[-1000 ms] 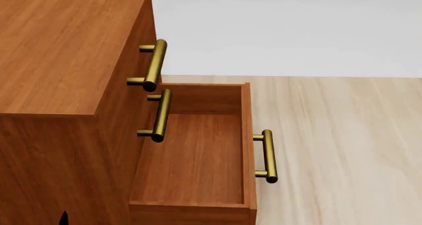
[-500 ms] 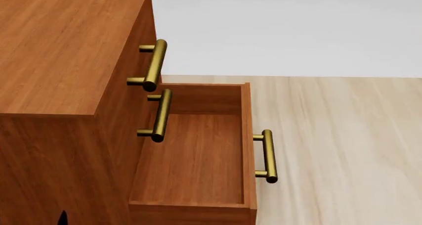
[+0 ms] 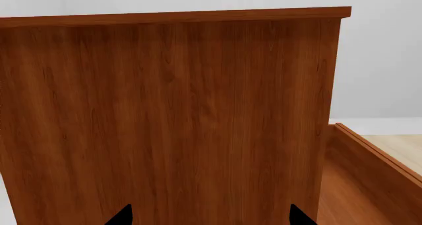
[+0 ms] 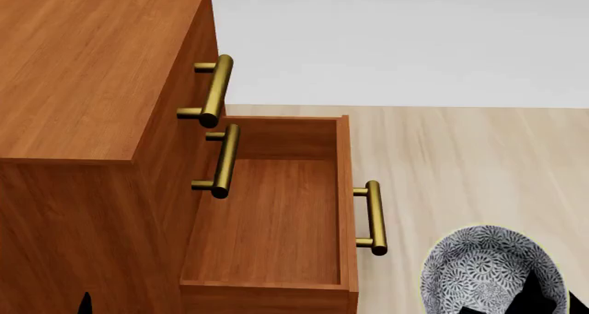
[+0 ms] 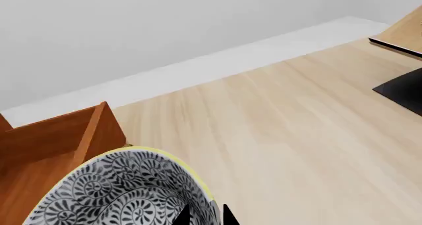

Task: Put the bowl in the bottom drawer of the cabinet.

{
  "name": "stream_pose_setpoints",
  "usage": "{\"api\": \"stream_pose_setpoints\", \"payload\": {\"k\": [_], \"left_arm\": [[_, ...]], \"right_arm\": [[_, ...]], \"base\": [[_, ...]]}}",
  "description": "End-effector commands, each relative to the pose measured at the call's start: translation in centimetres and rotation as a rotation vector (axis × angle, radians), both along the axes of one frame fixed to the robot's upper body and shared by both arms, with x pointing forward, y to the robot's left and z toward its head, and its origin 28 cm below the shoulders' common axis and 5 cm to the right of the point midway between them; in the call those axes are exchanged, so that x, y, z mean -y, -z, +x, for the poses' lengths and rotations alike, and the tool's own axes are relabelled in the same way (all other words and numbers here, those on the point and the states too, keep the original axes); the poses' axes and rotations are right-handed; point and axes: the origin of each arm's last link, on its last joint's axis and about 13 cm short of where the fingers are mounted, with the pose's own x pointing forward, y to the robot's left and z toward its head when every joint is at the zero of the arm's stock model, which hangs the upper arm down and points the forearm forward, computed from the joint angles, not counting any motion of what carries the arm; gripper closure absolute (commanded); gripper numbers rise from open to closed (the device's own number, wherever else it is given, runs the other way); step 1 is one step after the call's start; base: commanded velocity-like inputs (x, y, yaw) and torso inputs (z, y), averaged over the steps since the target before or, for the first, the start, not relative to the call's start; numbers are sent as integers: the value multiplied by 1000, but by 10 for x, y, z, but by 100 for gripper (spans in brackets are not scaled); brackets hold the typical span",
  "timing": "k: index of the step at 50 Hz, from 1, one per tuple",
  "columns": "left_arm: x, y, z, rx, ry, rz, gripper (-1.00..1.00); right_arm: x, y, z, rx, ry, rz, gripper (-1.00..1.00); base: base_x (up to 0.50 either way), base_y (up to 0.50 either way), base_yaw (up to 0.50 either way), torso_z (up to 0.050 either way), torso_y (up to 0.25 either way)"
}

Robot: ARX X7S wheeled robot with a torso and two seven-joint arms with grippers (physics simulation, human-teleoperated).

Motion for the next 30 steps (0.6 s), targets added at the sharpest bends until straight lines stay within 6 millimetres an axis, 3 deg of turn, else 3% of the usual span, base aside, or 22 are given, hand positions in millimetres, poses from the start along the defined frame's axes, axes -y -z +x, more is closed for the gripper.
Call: {"api": "stream_pose_setpoints", "payload": {"k": [1,12,30], "left_arm": [[0,0,0,-1,-1,0,-100],[0,1,-1,-2,-5,-2,-100],[-2,0,-1,4,-14,-1,-100]], "right_arm": [[-4,-31,5,156,-1,39,100],[-9,-39,13,182,-1,62,100],[-29,-74,31,204,-70,74,100]], "base": [[0,0,0,0,0],[0,0,0,0,0],[0,0,0,0,0]]}}
